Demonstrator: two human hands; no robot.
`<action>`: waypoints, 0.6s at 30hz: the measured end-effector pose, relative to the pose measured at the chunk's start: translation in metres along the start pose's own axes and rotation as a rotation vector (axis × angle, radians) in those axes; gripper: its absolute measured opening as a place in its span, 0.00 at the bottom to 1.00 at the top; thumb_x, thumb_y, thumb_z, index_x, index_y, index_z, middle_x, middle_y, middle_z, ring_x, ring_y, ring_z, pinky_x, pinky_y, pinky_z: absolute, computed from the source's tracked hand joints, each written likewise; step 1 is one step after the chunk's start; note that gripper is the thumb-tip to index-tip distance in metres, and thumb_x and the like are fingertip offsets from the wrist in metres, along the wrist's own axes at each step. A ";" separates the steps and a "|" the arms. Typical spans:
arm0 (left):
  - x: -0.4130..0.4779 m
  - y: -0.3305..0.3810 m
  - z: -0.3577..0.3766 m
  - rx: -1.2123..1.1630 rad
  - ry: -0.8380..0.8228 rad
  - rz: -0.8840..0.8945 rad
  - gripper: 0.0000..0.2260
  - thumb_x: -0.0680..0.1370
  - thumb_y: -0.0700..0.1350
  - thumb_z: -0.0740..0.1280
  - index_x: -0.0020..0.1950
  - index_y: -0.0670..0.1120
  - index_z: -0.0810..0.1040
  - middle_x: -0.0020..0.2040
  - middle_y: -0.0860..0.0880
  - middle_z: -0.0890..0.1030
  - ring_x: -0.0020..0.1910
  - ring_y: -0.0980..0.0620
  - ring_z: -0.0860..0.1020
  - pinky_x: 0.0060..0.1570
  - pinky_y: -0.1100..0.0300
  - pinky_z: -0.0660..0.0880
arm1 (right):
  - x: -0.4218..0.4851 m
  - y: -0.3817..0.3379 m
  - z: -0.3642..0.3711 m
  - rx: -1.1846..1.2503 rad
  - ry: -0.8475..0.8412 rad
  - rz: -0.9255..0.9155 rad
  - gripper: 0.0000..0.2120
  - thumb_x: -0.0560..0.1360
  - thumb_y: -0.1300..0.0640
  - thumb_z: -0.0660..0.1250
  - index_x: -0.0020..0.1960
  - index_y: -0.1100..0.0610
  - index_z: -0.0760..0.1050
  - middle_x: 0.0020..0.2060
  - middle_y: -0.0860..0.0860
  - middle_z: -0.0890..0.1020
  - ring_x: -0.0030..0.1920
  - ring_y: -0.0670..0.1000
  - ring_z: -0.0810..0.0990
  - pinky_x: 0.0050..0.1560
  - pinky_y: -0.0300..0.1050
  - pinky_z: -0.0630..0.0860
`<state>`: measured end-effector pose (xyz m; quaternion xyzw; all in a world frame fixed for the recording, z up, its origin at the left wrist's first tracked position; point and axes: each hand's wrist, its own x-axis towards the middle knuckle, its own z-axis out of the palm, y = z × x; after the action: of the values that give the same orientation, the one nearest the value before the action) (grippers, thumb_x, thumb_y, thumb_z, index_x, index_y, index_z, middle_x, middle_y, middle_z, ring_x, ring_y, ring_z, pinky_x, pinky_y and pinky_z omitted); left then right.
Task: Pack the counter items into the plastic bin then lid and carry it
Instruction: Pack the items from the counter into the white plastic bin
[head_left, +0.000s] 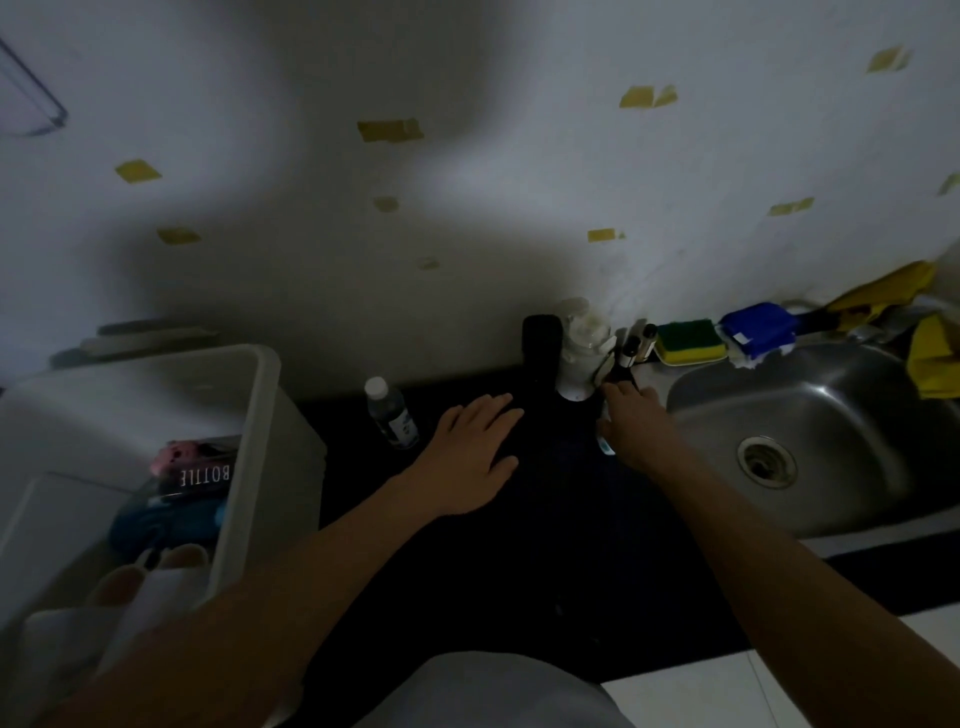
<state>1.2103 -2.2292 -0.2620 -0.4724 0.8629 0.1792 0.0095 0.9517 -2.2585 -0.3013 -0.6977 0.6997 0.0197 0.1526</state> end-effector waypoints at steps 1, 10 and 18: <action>0.002 -0.001 0.001 -0.003 -0.012 -0.001 0.28 0.82 0.55 0.56 0.80 0.51 0.52 0.80 0.51 0.49 0.79 0.50 0.47 0.76 0.50 0.46 | 0.003 0.001 0.002 -0.018 0.012 -0.004 0.26 0.79 0.54 0.62 0.74 0.59 0.61 0.67 0.59 0.68 0.61 0.63 0.69 0.58 0.51 0.68; 0.015 -0.004 0.015 -0.033 -0.042 0.009 0.28 0.82 0.55 0.57 0.80 0.51 0.53 0.80 0.51 0.50 0.79 0.50 0.48 0.75 0.50 0.47 | 0.017 0.010 0.007 -0.006 0.081 0.053 0.18 0.76 0.61 0.64 0.66 0.60 0.71 0.62 0.60 0.71 0.59 0.63 0.71 0.52 0.52 0.72; 0.014 -0.001 0.021 -0.052 -0.039 0.020 0.28 0.82 0.54 0.58 0.80 0.50 0.54 0.80 0.50 0.52 0.79 0.49 0.50 0.75 0.51 0.48 | 0.010 0.011 0.021 0.093 0.121 -0.035 0.09 0.72 0.66 0.65 0.52 0.60 0.77 0.50 0.60 0.74 0.49 0.62 0.73 0.46 0.52 0.71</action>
<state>1.1999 -2.2348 -0.2846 -0.4600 0.8624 0.2109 0.0122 0.9453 -2.2633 -0.3256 -0.7020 0.6954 -0.0577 0.1427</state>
